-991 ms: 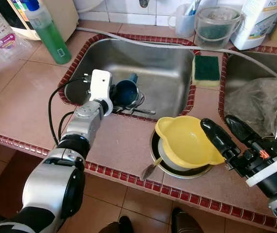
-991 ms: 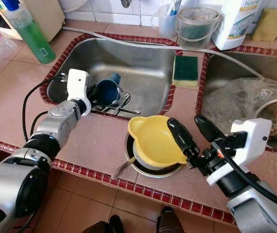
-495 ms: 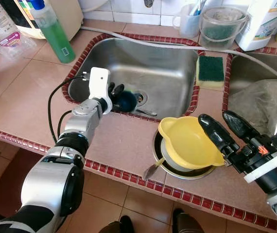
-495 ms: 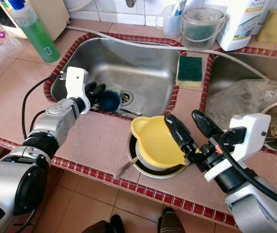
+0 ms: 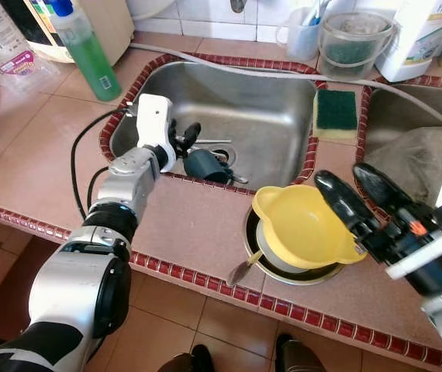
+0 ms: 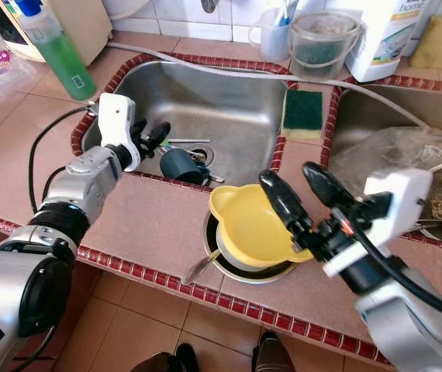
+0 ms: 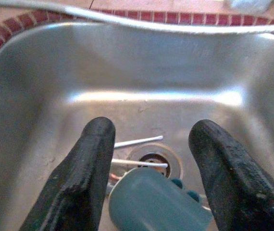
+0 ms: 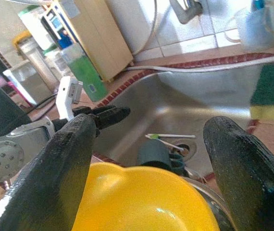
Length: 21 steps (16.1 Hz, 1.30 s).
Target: Kitchen organization
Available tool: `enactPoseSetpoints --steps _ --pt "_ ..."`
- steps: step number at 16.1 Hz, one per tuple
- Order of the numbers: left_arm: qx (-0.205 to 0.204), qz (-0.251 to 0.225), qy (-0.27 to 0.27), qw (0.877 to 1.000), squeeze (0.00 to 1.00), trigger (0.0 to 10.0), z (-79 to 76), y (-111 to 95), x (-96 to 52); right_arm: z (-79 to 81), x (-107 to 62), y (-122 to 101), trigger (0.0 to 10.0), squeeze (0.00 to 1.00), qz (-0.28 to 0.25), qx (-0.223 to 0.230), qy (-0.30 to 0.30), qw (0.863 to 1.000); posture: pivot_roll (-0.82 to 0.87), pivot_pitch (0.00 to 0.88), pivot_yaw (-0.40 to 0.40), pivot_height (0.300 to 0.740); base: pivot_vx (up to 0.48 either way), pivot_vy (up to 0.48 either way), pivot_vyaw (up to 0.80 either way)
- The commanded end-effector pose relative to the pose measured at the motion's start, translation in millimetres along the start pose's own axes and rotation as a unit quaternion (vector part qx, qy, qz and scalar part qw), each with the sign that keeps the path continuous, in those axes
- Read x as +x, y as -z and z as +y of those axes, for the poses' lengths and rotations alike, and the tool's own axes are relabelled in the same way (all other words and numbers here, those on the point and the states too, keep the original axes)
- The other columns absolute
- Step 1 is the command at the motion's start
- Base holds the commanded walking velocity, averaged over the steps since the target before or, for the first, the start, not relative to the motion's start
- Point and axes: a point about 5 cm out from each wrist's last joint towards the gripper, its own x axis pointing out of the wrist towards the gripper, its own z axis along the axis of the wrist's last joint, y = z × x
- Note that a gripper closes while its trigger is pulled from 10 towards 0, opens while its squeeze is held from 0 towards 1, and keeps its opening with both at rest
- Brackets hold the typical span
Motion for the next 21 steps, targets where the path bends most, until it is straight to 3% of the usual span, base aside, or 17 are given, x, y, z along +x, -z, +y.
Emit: enactPoseSetpoints --steps 1,8,12,16,17,18,19,21 --pt "0.006 -0.02 0.002 1.0 1.0 10.0 5.4 -12.9 -1.0 1.7 4.2 0.6 10.0 0.0 -0.005 0.0 -0.014 1.0 -0.34 0.195 0.127 0.74 0.0 0.0 0.0" --pt "0.022 -0.039 0.036 0.998 1.0 10.0 4.5 -12.9 -11.4 -5.6 32.1 6.0 10.0 0.0 -0.025 -0.011 -0.05 0.998 -0.29 0.123 0.108 0.74 0.0 0.0 0.0" --pt "0.04 -0.061 0.083 0.994 1.0 10.0 -3.9 -13.8 -30.4 -17.2 35.9 12.8 10.0 0.0 -0.022 -0.026 -0.059 0.998 -0.26 0.081 0.094 0.74 0.0 0.0 0.0" --pt "0.06 -0.091 0.102 0.989 1.0 10.0 -10.2 -19.4 -48.2 -31.3 45.8 21.5 10.0 0.0 -0.022 -0.084 -0.015 0.996 -0.25 0.048 0.078 0.74 0.0 0.0 0.0" --pt "0.059 -0.095 0.103 0.988 0.95 10.0 -12.0 -19.6 -51.8 -31.6 48.4 23.3 10.0 0.0 -0.024 -0.094 -0.006 0.995 -0.25 0.048 0.078 0.74 0.0 0.0 0.0" --pt "0.059 -0.095 0.09 0.99 0.44 10.0 -14.2 -16.6 -57.8 -34.5 51.3 26.6 10.0 0.0 -0.028 -0.113 0.015 0.993 -0.24 0.04 0.071 0.74 0.0 0.0 0.0" --pt "0.059 -0.096 0.088 0.99 0.01 10.0 -15.5 -14.9 -60.5 -37.1 52.1 27.4 10.0 0.0 -0.029 -0.115 0.03 0.992 -0.24 0.037 0.068 0.74 0.0 0.0 0.0" --pt "0.056 -0.094 0.084 0.99 0.0 10.0 -17.3 -10.4 -65.5 -40.5 53.1 28.2 10.0 0.0 -0.032 -0.121 0.047 0.991 -0.24 0.033 0.064 0.74 0.0 0.0 0.0"
